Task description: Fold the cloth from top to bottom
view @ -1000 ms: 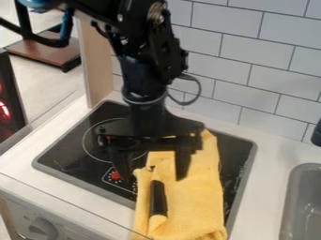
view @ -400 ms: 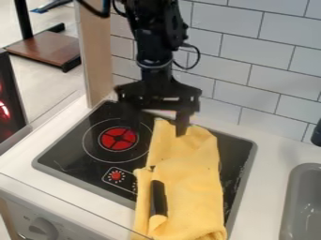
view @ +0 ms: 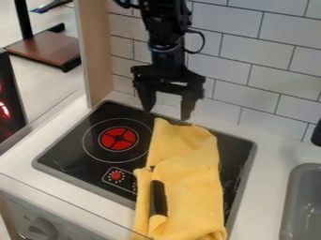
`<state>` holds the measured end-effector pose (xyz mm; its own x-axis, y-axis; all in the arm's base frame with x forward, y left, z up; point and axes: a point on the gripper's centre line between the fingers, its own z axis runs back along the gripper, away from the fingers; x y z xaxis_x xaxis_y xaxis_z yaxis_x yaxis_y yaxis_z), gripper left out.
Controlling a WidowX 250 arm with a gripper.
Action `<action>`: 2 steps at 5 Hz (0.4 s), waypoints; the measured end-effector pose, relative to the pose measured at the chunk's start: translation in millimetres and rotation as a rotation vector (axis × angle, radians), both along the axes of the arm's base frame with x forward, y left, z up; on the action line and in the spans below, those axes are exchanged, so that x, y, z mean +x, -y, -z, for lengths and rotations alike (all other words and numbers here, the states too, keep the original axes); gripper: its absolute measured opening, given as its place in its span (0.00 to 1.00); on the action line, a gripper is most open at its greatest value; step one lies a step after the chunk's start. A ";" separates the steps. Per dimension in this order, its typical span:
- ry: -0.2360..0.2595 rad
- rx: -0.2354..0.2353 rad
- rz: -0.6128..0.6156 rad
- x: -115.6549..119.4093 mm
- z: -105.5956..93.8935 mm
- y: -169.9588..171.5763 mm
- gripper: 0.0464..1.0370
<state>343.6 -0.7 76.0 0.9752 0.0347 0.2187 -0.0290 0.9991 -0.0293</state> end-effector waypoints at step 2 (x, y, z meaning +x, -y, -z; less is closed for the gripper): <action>-0.062 0.071 0.197 20.1 21.0 -7.0 0.96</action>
<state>363.6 6.4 55.1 0.9732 -0.1717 0.1531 0.1679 0.9851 0.0373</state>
